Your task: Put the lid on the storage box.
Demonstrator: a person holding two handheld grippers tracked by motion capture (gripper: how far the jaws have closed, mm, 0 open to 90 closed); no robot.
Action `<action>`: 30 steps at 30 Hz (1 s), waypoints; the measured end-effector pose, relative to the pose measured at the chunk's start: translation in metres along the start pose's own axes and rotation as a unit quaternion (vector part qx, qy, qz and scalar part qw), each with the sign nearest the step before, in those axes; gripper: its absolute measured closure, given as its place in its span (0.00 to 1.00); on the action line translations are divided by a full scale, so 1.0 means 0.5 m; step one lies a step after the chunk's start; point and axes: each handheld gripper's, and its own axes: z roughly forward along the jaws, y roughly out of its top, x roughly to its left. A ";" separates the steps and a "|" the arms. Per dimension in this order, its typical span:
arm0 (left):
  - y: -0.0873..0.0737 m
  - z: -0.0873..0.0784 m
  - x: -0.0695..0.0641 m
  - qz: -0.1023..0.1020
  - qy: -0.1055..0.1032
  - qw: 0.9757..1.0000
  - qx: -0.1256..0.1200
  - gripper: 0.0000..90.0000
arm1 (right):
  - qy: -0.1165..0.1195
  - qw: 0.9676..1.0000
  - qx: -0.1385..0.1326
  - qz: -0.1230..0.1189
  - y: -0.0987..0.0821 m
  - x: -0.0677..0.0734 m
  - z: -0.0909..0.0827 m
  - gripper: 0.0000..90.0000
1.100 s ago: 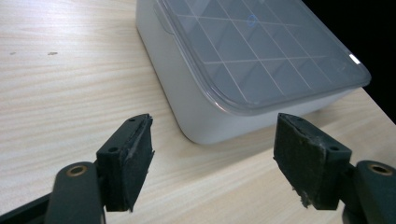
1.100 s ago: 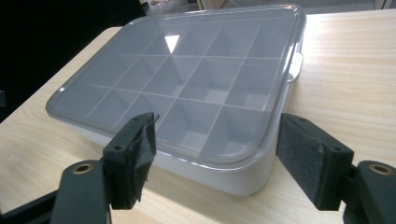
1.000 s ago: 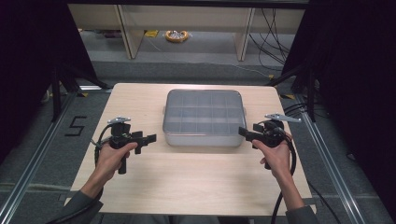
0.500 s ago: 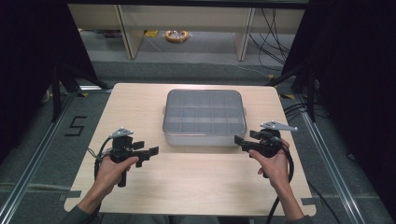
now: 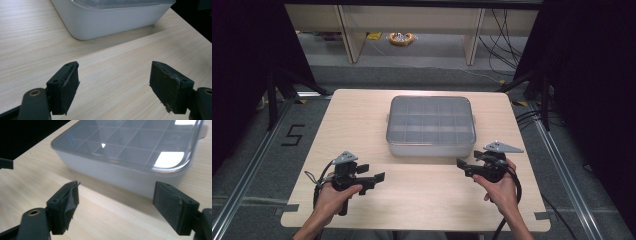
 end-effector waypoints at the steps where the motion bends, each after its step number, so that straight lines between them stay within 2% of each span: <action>1: -0.005 -0.002 -0.001 0.005 0.001 1.000 0.000 0.25 | 0.000 1.000 0.001 0.001 -0.005 0.002 0.001 0.23; 3: -0.017 -0.008 -0.001 0.015 0.010 1.000 0.007 0.25 | 0.004 1.000 0.006 -0.001 -0.017 0.006 0.000 0.22; 5: -0.029 -0.008 -0.004 0.013 0.015 1.000 0.005 0.25 | 0.009 1.000 0.006 -0.018 -0.028 0.005 0.005 0.22; 6: -0.034 -0.010 -0.006 0.016 0.016 1.000 0.007 0.25 | 0.009 1.000 0.007 -0.015 -0.034 0.009 0.005 0.22; 7: -0.038 -0.011 -0.007 0.027 0.020 0.999 0.009 0.25 | 0.012 1.000 0.010 -0.020 -0.038 0.010 0.004 0.22; 9: -0.045 -0.017 -0.009 0.041 0.030 0.999 0.017 0.25 | 0.016 1.000 0.014 -0.020 -0.047 0.013 0.004 0.21; 10: -0.049 -0.019 -0.011 0.047 0.035 0.998 0.017 0.25 | 0.015 1.000 0.016 -0.002 -0.053 0.021 0.003 0.22; 11: -0.053 -0.019 -0.013 0.045 0.034 0.998 0.015 0.25 | 0.014 1.000 0.025 0.003 -0.056 0.024 0.001 0.21; 12: -0.057 -0.020 -0.015 0.043 0.031 0.999 0.009 0.24 | 0.016 0.999 0.017 -0.023 -0.059 0.017 0.004 0.21; 13: -0.060 -0.022 -0.018 0.042 0.033 0.999 0.011 0.24 | 0.018 0.999 0.016 -0.025 -0.063 0.018 0.003 0.20; 14: -0.063 -0.024 -0.020 0.044 0.033 0.998 0.014 0.24 | 0.022 0.999 0.022 -0.004 -0.068 0.025 0.002 0.19; 15: -0.068 -0.025 -0.022 0.049 0.037 0.998 0.009 0.24 | 0.023 0.999 0.026 -0.011 -0.071 0.024 0.001 0.18; 17: -0.075 -0.032 -0.023 0.065 0.041 0.997 0.019 0.23 | 0.028 0.999 0.020 -0.029 -0.078 0.022 0.000 0.18; 18: -0.080 -0.032 -0.025 0.062 0.040 0.997 0.015 0.23 | 0.029 0.999 0.027 -0.031 -0.081 0.024 -0.002 0.18; 19: -0.085 -0.032 -0.029 0.060 0.043 0.997 0.011 0.23 | 0.025 0.999 0.018 -0.042 -0.085 0.023 -0.002 0.18; 20: -0.088 -0.036 -0.027 0.070 0.044 0.996 0.018 0.22 | 0.031 0.999 0.026 -0.014 -0.089 0.033 -0.007 0.18; 21: -0.093 -0.035 -0.031 0.063 0.044 0.997 0.011 0.22 | 0.029 0.999 0.020 -0.034 -0.091 0.029 -0.007 0.18; 22: -0.097 -0.036 -0.031 0.071 0.047 0.996 0.014 0.22 | 0.029 0.999 0.022 -0.040 -0.094 0.029 -0.008 0.18; 23: -0.101 -0.037 -0.032 0.076 0.051 0.996 0.016 0.22 | 0.029 0.999 0.021 -0.026 -0.098 0.035 -0.012 0.18; 24: -0.105 -0.036 -0.034 0.073 0.050 0.996 0.015 0.22 | 0.022 0.999 0.025 -0.032 -0.101 0.036 -0.014 0.18; 27: -0.112 -0.039 -0.036 0.081 0.053 0.995 0.022 0.21 | 0.028 0.998 0.023 -0.053 -0.110 0.038 -0.020 0.18; 28: -0.115 -0.037 -0.039 0.076 0.051 0.996 0.013 0.21 | 0.030 0.998 0.029 -0.040 -0.114 0.046 -0.024 0.18; 29: -0.116 -0.041 -0.038 0.087 0.055 0.994 0.021 0.20 | 0.031 0.998 0.028 -0.052 -0.117 0.042 -0.025 0.18; 30: -0.119 -0.040 -0.042 0.083 0.051 0.995 0.014 0.20 | 0.032 0.998 0.029 -0.037 -0.123 0.049 -0.029 0.18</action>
